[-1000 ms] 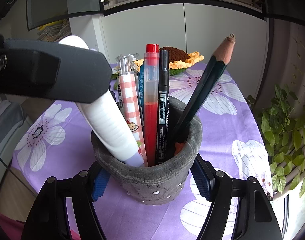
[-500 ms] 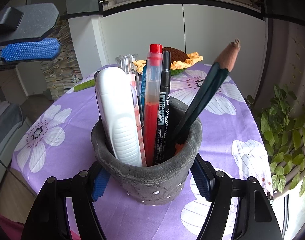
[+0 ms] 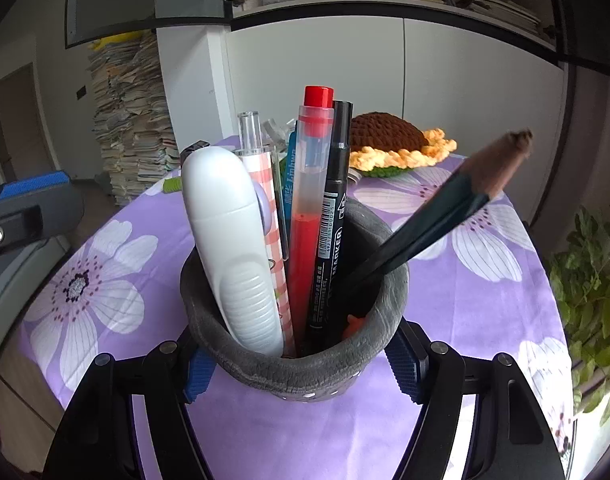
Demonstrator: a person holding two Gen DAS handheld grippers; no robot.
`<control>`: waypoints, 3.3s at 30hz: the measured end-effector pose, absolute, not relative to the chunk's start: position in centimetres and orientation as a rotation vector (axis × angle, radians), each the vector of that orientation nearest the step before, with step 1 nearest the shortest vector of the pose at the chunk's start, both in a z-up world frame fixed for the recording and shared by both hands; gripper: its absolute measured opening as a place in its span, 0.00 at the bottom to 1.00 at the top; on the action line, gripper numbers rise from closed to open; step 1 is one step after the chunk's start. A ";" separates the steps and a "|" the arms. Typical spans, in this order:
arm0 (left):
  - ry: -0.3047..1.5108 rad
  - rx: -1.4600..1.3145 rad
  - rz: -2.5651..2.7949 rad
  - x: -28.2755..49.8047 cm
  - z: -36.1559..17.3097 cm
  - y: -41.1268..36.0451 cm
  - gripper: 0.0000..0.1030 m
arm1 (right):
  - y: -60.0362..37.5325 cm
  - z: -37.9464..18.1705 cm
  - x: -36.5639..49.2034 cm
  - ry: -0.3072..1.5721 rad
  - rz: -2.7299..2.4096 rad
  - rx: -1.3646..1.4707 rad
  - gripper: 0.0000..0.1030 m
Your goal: Organize stationery
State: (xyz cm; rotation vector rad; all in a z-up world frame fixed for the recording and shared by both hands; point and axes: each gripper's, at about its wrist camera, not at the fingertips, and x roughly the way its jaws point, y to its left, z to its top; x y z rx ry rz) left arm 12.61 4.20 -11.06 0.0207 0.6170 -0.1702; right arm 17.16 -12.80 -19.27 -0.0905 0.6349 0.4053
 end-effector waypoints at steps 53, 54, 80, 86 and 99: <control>0.594 -0.031 -0.127 13.8 -13.7 6.3 0.82 | -9.8 -17.9 17.8 0.696 0.352 -0.157 0.79; 0.595 -0.026 -0.123 13.7 -13.7 6.1 0.82 | -10.3 -17.9 17.3 0.697 0.351 -0.143 0.79; 0.496 0.037 0.012 3.4 -6.0 1.4 0.99 | -16.6 -7.9 4.4 0.546 0.088 -0.030 0.91; 0.495 0.016 0.012 1.9 -5.6 1.6 0.99 | -17.1 -7.0 2.7 0.520 0.085 -0.008 0.91; 0.468 -0.037 0.010 0.4 -2.5 2.1 0.99 | -16.7 -4.3 0.8 0.467 0.085 0.005 0.91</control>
